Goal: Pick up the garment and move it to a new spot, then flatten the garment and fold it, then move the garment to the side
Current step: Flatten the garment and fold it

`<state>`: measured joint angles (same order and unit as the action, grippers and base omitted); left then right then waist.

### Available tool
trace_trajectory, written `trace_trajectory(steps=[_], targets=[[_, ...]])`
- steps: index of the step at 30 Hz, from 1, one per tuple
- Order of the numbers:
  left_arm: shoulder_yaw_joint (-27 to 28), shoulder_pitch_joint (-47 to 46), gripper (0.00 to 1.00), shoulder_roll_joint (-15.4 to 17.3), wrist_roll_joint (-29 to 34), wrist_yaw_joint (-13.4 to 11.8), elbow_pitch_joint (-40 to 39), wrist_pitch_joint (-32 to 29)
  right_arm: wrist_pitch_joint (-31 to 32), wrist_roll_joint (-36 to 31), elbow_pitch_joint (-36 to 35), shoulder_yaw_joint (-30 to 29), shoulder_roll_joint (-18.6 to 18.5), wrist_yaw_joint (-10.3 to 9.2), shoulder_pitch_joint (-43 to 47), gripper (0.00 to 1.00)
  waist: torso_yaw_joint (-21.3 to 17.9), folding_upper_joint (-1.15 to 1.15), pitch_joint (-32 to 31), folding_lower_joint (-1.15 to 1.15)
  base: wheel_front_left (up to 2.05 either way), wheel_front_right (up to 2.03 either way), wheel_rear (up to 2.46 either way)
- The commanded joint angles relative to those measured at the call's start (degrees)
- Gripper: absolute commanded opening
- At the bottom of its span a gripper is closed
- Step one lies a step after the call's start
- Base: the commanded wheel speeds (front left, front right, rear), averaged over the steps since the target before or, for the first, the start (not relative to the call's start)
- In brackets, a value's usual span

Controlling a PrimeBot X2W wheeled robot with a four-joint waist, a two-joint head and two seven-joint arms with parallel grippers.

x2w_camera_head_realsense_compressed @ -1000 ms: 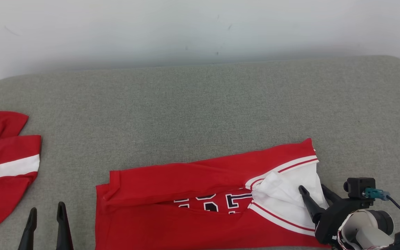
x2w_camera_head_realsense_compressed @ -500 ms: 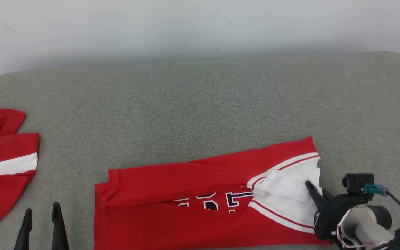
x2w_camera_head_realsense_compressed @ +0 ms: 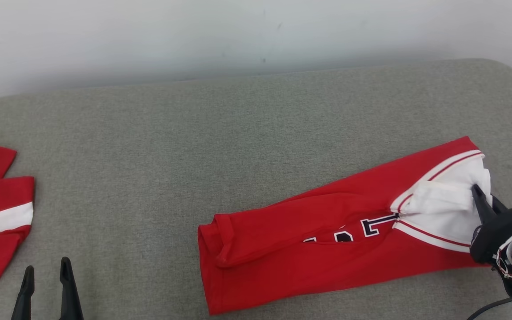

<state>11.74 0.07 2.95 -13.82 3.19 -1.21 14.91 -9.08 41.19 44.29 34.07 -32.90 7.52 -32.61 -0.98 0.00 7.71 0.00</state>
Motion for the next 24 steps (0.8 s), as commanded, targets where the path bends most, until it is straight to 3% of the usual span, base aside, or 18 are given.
trace_trajectory(steps=[1,7,18,24], targets=[[0.24,-0.05,1.00,0.01,0.50,0.09,0.16,0.20,0.31,0.08,-1.23,-0.36,-0.08,-0.05,-0.38,0.00,-0.46,0.00,-0.09,0.00,0.00,0.00,0.00],[-0.01,0.18,1.00,-0.03,-0.05,-0.15,0.54,0.20,3.91,5.08,-9.49,0.25,0.58,-0.05,2.02,0.00,-1.50,0.00,-0.78,0.00,0.00,0.00,0.00],[-0.37,0.78,1.00,-0.03,-0.46,-0.34,0.55,0.20,11.41,18.91,-32.27,5.99,-3.26,-0.04,6.39,0.00,-2.33,0.00,-1.73,0.00,0.00,0.00,0.00],[-0.92,0.15,1.00,-0.03,-0.61,-0.26,0.51,0.20,13.36,23.92,-39.90,9.34,-3.46,-0.03,6.79,0.00,-1.34,0.00,-1.48,0.00,0.00,0.00,0.00]])
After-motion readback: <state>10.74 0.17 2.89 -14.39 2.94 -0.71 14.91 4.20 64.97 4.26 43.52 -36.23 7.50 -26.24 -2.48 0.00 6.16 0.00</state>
